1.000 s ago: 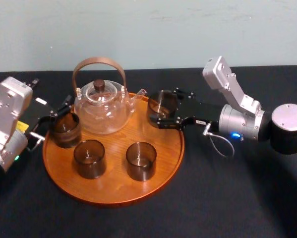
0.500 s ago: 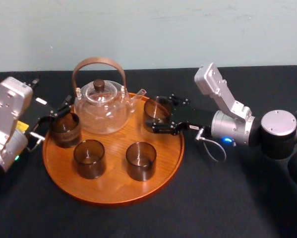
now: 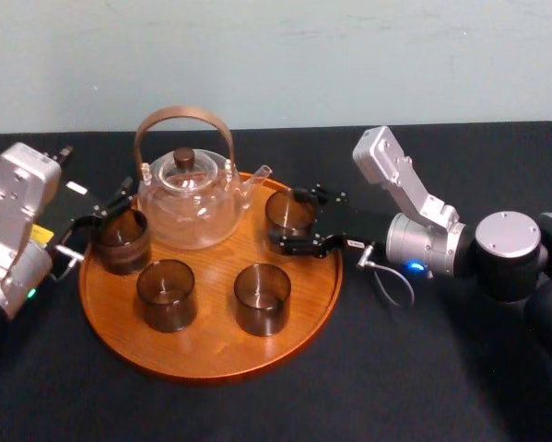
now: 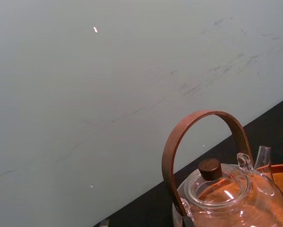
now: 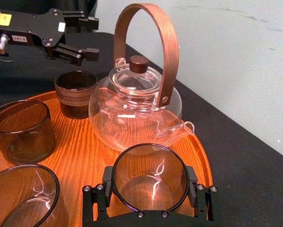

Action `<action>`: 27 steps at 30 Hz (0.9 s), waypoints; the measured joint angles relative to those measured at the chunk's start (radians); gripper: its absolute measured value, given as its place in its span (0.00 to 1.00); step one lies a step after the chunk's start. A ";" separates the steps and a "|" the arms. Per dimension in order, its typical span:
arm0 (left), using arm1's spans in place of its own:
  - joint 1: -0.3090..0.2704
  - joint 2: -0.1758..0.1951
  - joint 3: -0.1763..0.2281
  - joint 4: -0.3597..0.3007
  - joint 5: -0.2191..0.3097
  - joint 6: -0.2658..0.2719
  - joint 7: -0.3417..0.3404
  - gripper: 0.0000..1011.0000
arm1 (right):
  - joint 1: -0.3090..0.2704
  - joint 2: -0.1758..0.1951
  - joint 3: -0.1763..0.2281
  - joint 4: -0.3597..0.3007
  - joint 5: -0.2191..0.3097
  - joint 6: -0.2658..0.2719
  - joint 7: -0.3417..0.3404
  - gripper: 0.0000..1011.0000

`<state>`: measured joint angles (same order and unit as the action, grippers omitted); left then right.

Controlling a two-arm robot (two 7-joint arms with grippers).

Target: Pick up the glass from the table and place it on the tray.

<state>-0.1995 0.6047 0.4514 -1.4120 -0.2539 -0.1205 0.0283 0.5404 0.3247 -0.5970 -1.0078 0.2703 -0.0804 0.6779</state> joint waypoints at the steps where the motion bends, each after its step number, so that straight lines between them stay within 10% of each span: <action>1: 0.000 0.000 0.000 0.000 0.000 0.000 0.000 0.99 | 0.001 -0.003 0.000 0.005 -0.002 -0.001 -0.001 0.91; 27: 0.000 0.000 0.000 0.000 0.000 0.000 0.000 0.99 | 0.003 -0.026 0.001 0.048 -0.031 -0.001 -0.007 0.91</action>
<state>-0.1995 0.6047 0.4514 -1.4120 -0.2539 -0.1205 0.0283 0.5436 0.2986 -0.5962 -0.9594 0.2394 -0.0811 0.6709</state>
